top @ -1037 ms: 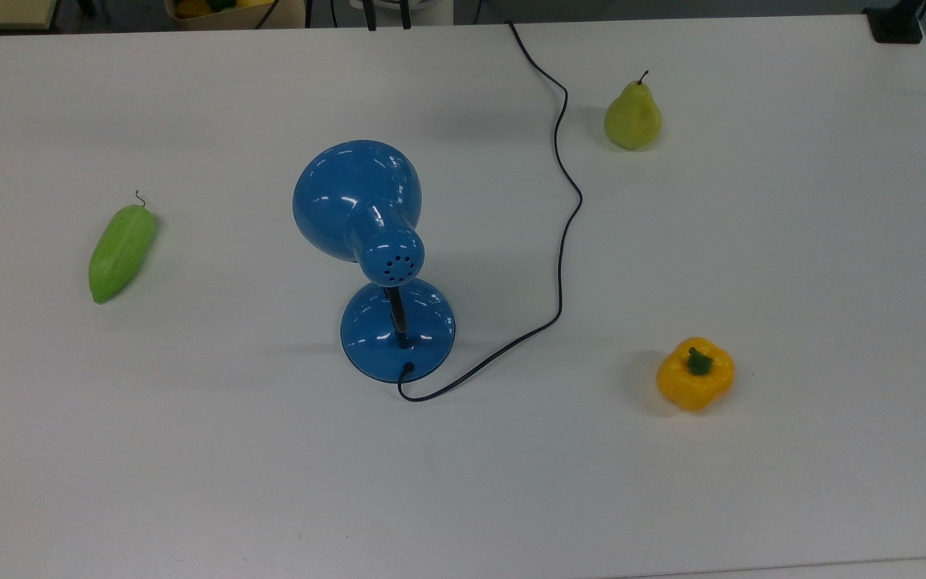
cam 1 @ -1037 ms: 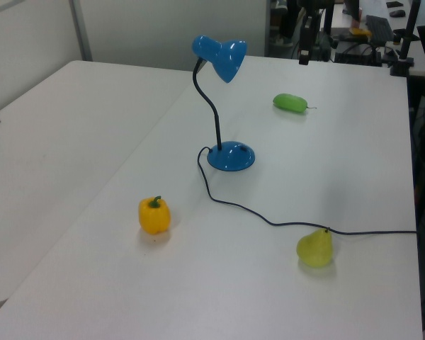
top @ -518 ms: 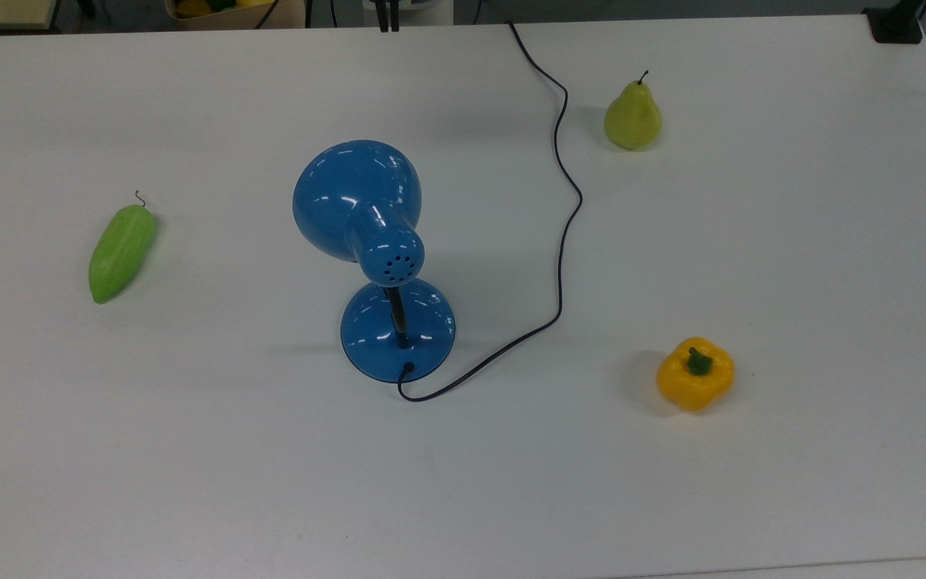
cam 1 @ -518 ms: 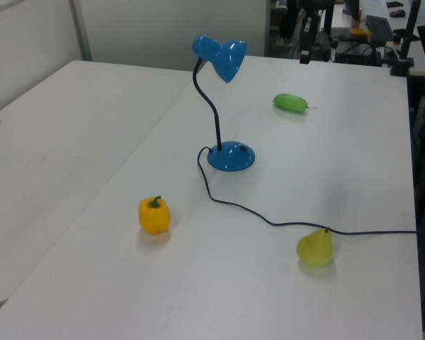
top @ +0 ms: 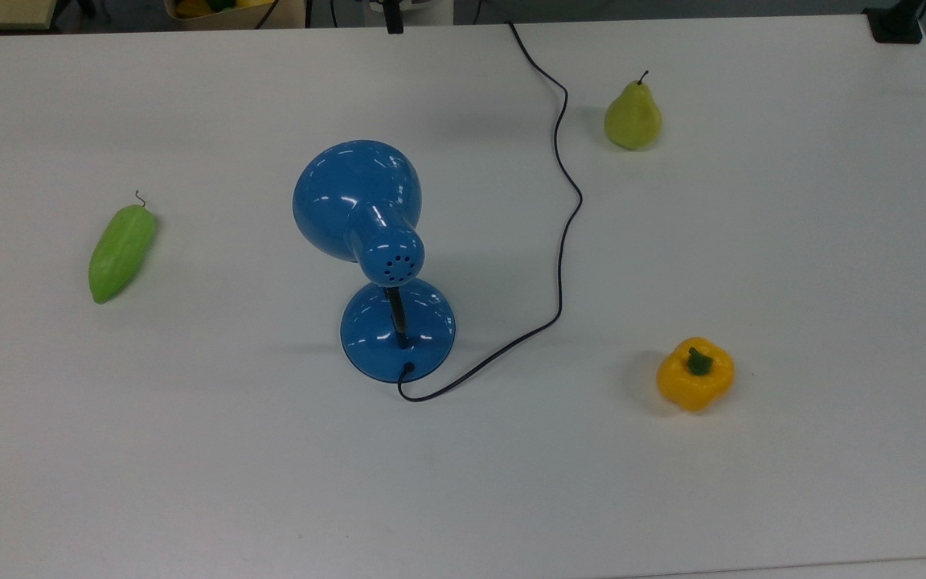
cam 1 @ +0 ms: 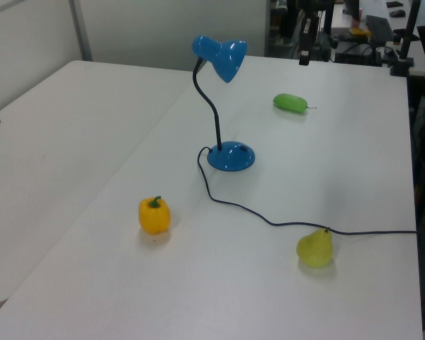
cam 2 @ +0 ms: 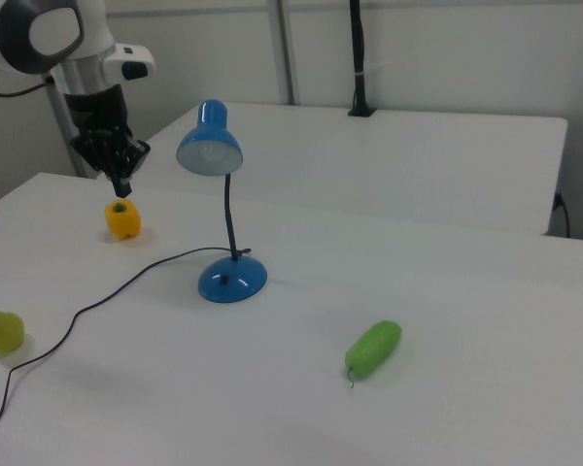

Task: Turn on desk lamp

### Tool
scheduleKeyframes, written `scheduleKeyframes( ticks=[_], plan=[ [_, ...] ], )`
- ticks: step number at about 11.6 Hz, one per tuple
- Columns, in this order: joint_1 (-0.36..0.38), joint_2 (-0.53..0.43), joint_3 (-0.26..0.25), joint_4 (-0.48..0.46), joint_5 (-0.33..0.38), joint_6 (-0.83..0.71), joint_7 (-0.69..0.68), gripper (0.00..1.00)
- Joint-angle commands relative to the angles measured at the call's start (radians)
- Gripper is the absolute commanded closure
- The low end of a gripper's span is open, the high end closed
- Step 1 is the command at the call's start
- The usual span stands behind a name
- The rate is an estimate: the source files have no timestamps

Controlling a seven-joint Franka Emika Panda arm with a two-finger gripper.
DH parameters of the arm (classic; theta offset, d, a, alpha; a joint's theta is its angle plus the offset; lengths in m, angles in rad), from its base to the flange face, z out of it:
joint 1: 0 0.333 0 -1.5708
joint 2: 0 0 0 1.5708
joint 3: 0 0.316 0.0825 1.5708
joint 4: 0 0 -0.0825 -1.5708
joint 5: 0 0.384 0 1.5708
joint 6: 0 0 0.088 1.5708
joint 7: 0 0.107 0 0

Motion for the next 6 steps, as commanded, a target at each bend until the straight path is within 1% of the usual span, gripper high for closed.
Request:
scheduleKeyframes(
  ticks=[1,4,6],
  plan=[
    [0.003,-0.003,-0.005,-0.020,0.020,0.013,0.002,1.00],
    [0.001,-0.006,-0.003,-0.049,0.020,0.014,0.000,1.00],
    [0.007,-0.006,-0.003,-0.085,0.019,0.026,-0.032,1.00]
  ],
)
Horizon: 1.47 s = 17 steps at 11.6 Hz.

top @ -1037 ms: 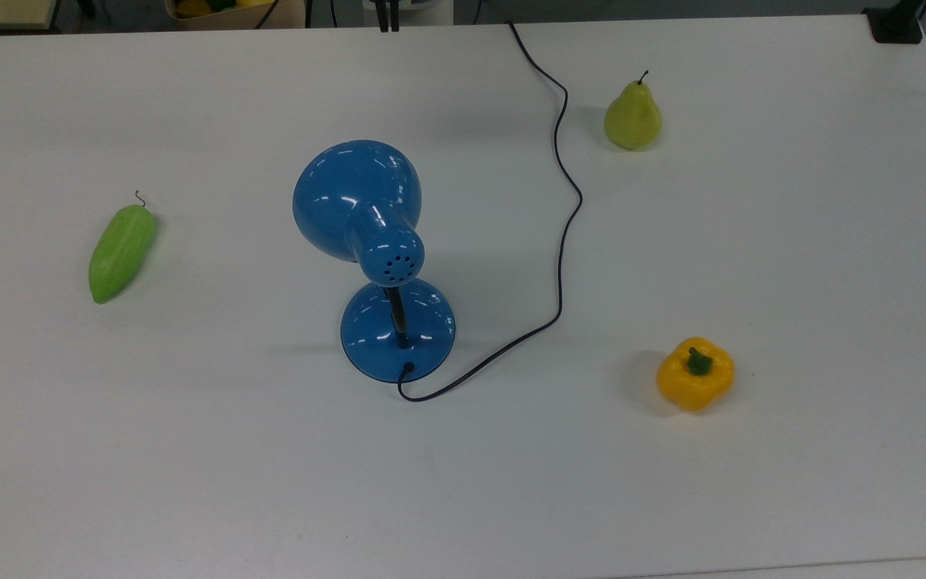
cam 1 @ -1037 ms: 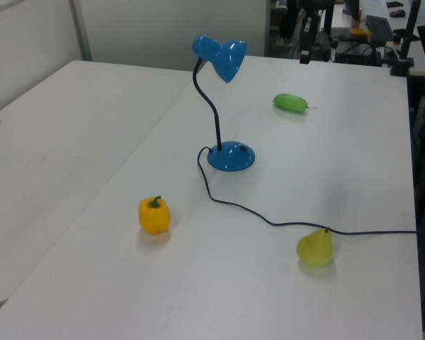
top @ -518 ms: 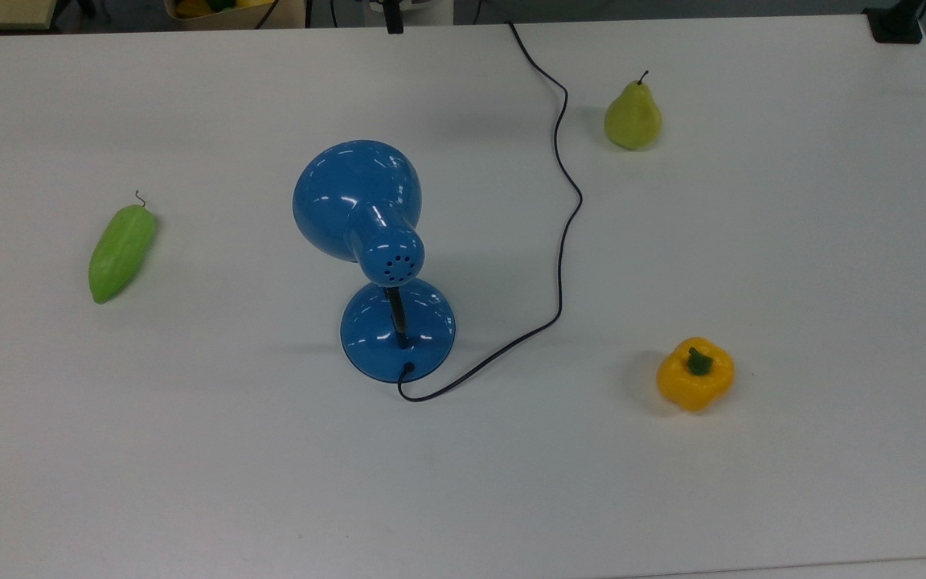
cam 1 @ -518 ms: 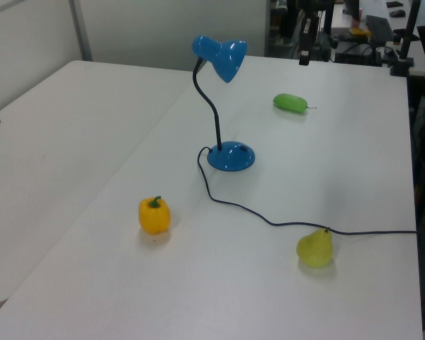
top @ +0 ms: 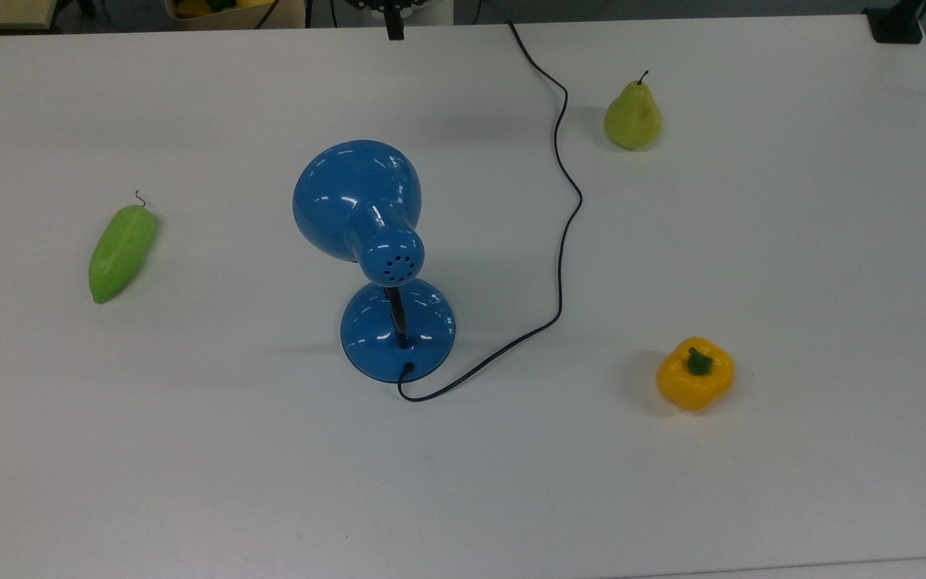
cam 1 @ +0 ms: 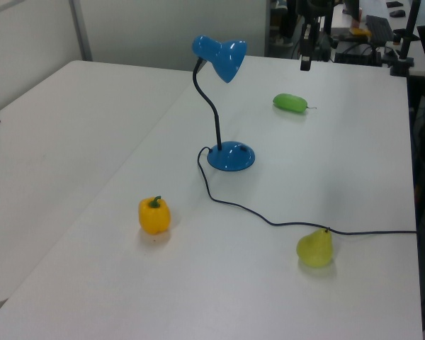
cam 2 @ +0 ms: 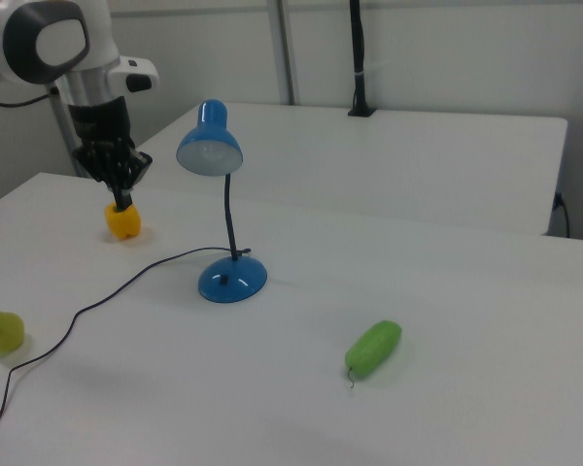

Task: Turn on desk lamp
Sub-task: 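Move the gripper over the blue lamp base and lower toward its switch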

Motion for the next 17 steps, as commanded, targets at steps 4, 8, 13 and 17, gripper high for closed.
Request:
scheduleKeyframes(
  ticks=[4,8,13,17],
  plan=[
    [0.004,-0.009,-0.003,-0.180,0.004,0.210,-0.061,1.00],
    [0.007,0.012,-0.003,-0.289,-0.005,0.425,-0.062,1.00],
    [0.007,0.110,0.000,-0.299,-0.017,0.607,-0.061,1.00],
    [0.002,0.193,0.000,-0.299,-0.039,0.764,-0.061,1.00]
  ],
)
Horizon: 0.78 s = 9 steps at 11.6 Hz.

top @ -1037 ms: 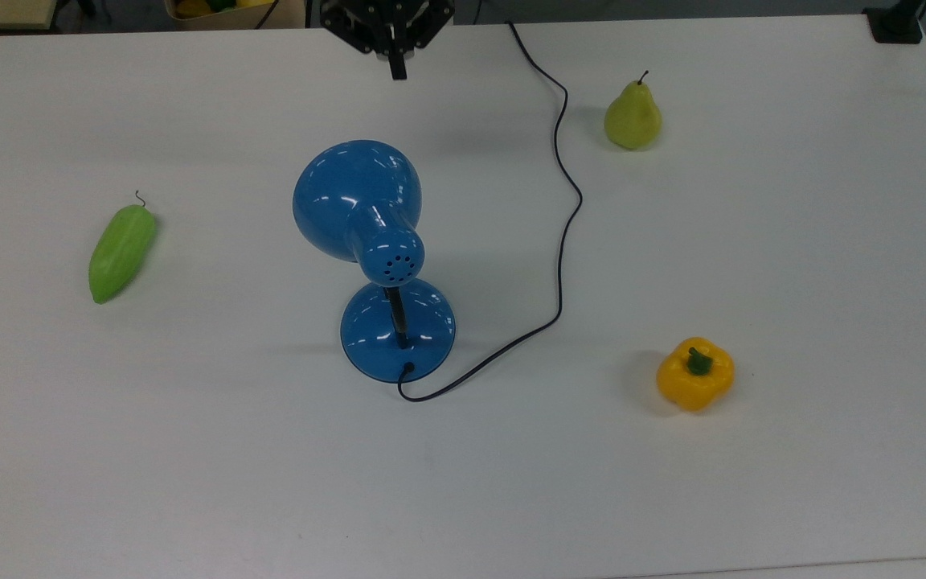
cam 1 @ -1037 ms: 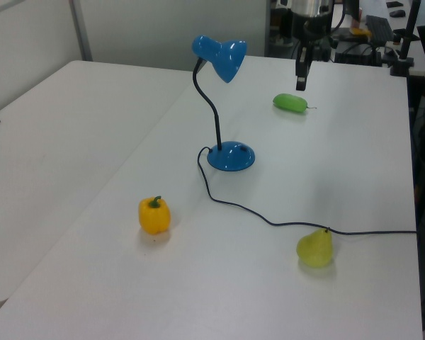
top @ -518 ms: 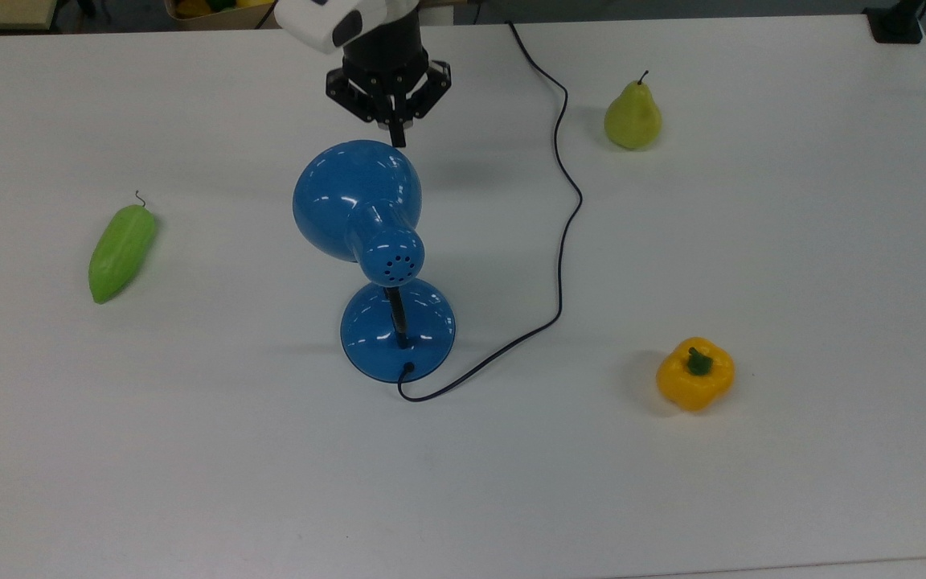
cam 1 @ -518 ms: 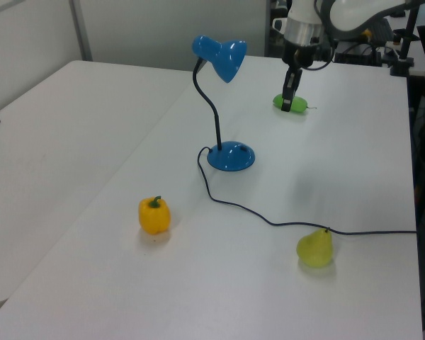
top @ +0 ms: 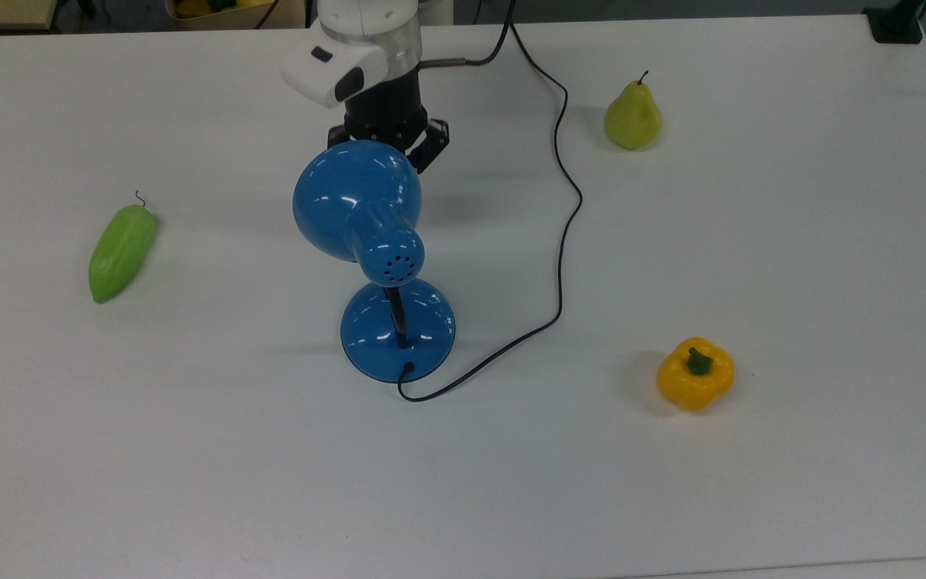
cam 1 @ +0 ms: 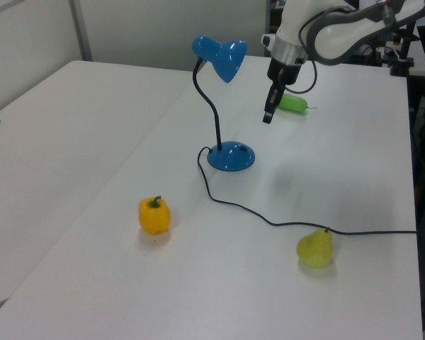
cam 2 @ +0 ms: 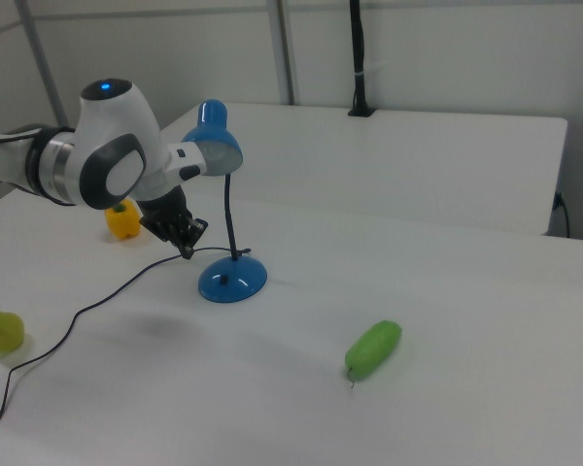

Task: Turn on desk lamp
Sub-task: 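Move the gripper over the blue lamp base and lower toward its switch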

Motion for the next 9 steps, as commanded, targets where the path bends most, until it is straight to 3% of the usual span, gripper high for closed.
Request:
scheduleKeyframes(
  ticks=[1,9],
  plan=[
    [0.001,0.063,0.000,-0.009,-0.039,0.129,-0.017,1.00],
    [-0.012,0.191,0.000,0.000,-0.099,0.342,-0.017,1.00]
  ],
)
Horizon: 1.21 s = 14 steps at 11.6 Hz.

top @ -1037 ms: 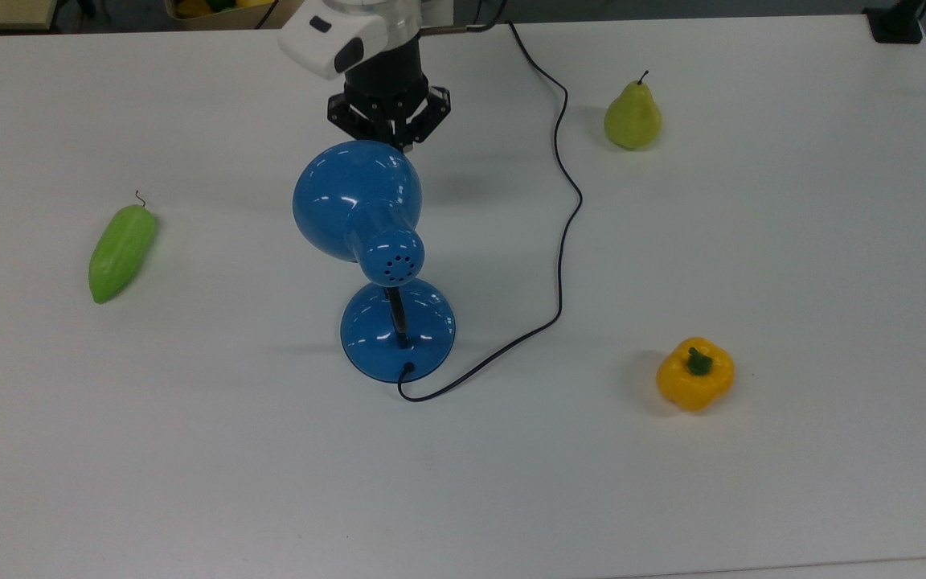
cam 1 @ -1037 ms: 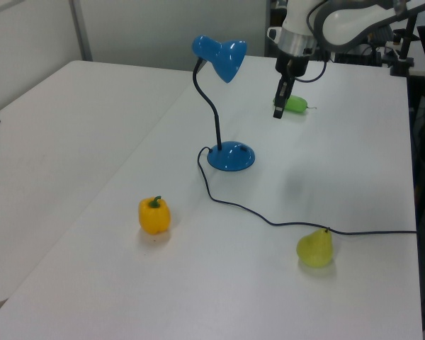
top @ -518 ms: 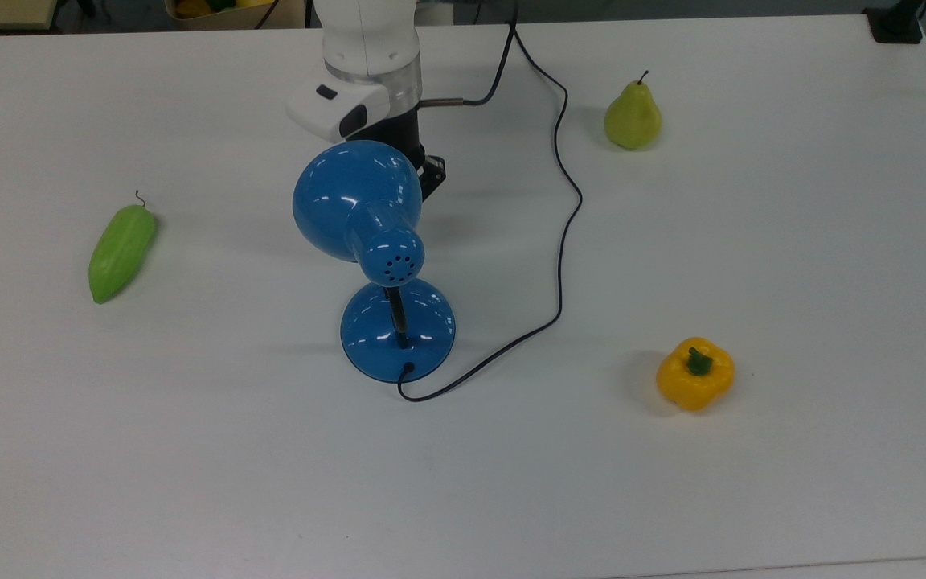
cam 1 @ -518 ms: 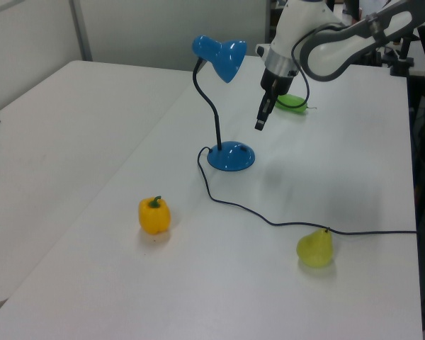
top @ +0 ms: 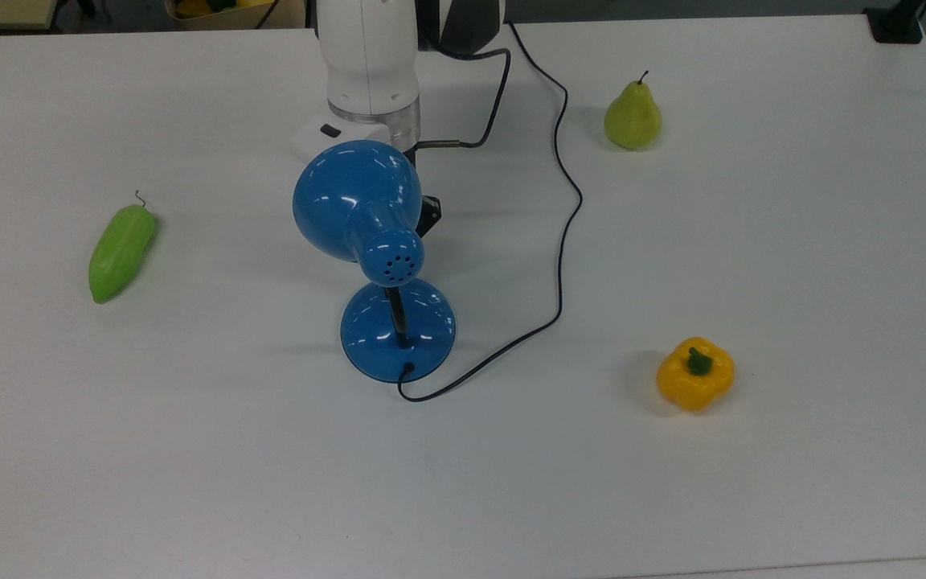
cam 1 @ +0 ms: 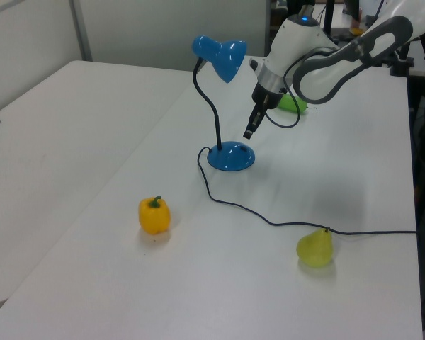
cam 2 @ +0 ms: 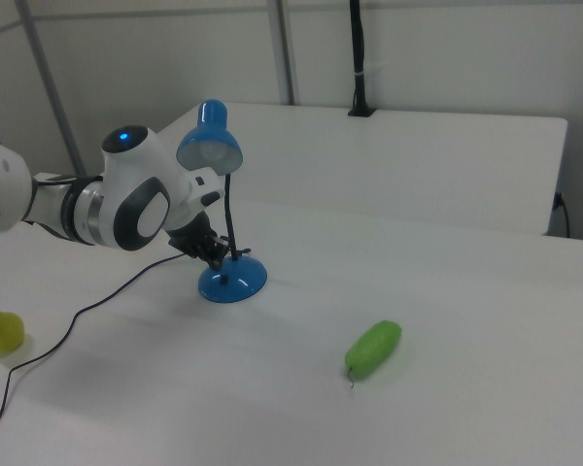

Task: Turn on desk lamp
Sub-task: 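Move the gripper over the blue lamp base and lower toward its switch, then press down on the switch on the blue lamp base with the gripper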

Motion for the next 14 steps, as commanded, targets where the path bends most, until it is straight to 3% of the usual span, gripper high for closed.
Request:
scheduleKeyframes(
  ticks=[1,14],
  plan=[
    [-0.005,0.036,0.000,0.002,-0.044,0.060,-0.016,1.00],
    [-0.012,0.084,0.000,0.003,-0.058,0.123,-0.016,1.00]
  ],
)
